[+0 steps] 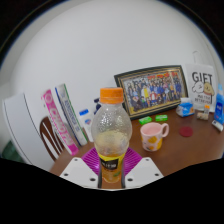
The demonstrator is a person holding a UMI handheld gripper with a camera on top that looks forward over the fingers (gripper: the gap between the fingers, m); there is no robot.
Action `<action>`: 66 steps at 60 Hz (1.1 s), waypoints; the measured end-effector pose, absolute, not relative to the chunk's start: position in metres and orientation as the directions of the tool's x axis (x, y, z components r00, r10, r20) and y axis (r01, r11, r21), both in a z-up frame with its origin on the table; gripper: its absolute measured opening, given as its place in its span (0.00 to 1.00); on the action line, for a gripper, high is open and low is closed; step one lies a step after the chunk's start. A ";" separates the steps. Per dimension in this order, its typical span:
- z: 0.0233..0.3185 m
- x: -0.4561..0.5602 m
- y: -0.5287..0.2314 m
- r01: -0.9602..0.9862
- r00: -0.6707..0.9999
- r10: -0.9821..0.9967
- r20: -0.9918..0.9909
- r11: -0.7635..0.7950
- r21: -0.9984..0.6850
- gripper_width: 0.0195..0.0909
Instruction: Pour water
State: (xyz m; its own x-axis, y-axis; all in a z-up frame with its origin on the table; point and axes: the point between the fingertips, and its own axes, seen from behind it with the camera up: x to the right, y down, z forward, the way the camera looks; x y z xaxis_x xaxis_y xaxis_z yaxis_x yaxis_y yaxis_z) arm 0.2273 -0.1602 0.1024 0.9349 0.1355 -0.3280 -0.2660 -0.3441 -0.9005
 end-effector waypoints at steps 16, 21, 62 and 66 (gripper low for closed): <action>0.177 0.185 -0.061 -0.828 0.392 0.092 -0.916 -0.400 -0.394 0.08; 0.180 0.192 -0.031 -0.918 0.072 0.028 -0.997 -0.389 -0.077 0.08; 0.136 0.225 0.031 -0.908 -0.164 -0.128 -0.978 -0.367 0.200 0.08; 0.142 0.236 0.030 -0.915 0.096 -0.086 -0.992 -0.399 -0.054 0.08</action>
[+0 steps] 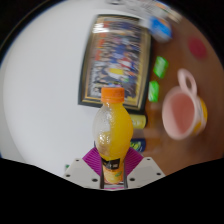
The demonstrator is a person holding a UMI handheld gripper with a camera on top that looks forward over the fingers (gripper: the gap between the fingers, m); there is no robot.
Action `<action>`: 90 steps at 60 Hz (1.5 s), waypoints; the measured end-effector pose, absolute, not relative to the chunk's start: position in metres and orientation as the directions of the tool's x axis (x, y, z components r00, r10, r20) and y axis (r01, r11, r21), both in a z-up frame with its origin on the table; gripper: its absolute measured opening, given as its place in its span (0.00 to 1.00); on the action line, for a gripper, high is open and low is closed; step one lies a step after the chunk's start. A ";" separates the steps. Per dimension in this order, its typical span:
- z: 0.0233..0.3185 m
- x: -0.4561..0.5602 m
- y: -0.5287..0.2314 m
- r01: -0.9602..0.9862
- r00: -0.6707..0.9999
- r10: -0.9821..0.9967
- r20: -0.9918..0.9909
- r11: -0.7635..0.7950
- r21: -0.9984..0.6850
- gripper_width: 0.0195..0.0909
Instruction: Pour water
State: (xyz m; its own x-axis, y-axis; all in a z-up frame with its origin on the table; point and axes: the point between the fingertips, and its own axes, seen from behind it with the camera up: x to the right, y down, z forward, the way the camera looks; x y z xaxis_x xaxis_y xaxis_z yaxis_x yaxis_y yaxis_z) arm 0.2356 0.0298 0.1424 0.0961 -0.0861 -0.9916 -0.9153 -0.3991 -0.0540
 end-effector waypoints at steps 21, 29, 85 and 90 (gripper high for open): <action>0.183 0.431 0.052 -0.279 0.960 -0.029 -0.279 -0.175 -0.944 0.08; 0.125 0.504 0.060 -0.143 0.985 -0.125 -0.115 -0.236 -0.961 0.08; -0.032 0.575 0.025 -0.233 0.955 -0.273 -0.120 -0.432 -0.871 0.96; -0.026 0.571 0.005 -0.259 0.946 -0.295 -0.132 -0.449 -0.855 0.92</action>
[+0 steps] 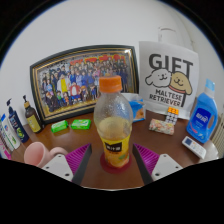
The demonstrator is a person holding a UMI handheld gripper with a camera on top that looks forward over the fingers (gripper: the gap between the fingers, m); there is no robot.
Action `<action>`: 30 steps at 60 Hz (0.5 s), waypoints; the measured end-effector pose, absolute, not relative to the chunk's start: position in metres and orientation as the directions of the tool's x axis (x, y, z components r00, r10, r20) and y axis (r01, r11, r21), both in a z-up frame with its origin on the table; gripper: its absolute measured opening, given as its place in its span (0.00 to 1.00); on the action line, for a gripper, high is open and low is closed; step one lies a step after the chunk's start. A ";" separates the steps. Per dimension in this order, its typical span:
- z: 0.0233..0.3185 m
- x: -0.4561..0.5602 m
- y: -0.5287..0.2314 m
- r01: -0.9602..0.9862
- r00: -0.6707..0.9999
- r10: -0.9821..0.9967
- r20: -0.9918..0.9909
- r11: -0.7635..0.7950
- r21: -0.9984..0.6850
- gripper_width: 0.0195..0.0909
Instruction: Pour water
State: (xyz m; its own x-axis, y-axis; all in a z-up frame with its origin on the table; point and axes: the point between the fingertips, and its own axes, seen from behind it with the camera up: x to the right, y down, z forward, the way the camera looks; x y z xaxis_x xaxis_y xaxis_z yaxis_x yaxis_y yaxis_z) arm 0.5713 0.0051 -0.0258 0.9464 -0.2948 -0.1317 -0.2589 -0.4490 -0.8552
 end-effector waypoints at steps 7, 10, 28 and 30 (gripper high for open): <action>-0.001 0.557 -0.041 -0.242 0.944 -0.319 -0.084 -0.496 -0.834 0.92; 0.013 0.546 -0.066 -0.237 0.945 -0.319 -0.073 -0.515 -0.824 0.93; 0.106 0.449 -0.231 -0.147 0.972 -0.237 -0.001 -0.599 -0.787 0.92; 0.114 0.443 -0.247 -0.142 0.971 -0.240 0.009 -0.604 -0.784 0.92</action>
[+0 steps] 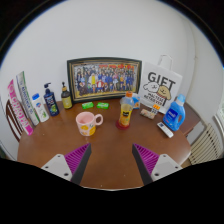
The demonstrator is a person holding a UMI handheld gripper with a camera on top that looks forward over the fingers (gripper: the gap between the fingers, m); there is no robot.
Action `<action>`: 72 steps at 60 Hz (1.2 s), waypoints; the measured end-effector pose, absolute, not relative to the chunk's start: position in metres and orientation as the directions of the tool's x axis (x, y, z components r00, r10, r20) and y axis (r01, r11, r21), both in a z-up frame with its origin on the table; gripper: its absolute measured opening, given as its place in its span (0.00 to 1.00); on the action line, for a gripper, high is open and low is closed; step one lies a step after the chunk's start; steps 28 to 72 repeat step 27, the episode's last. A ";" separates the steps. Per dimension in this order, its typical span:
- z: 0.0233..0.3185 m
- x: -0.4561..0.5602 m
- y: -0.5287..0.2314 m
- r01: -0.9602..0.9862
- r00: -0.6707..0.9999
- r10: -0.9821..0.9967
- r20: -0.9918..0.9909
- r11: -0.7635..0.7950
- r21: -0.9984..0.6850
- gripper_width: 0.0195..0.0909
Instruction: Pour water
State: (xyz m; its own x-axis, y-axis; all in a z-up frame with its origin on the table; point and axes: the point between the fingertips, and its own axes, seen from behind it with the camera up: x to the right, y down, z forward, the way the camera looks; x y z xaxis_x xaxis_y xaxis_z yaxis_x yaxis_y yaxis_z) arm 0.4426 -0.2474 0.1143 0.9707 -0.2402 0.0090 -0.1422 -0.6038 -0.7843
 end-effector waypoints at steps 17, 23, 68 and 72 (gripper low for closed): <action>0.150 0.404 -0.326 -0.122 0.972 -0.234 0.022 -0.582 -0.804 0.92; 0.153 0.407 -0.336 -0.135 0.967 -0.253 0.016 -0.569 -0.811 0.92; 0.154 0.402 -0.339 -0.159 0.966 -0.257 -0.008 -0.572 -0.805 0.92; 0.154 0.402 -0.339 -0.159 0.966 -0.257 -0.008 -0.572 -0.805 0.92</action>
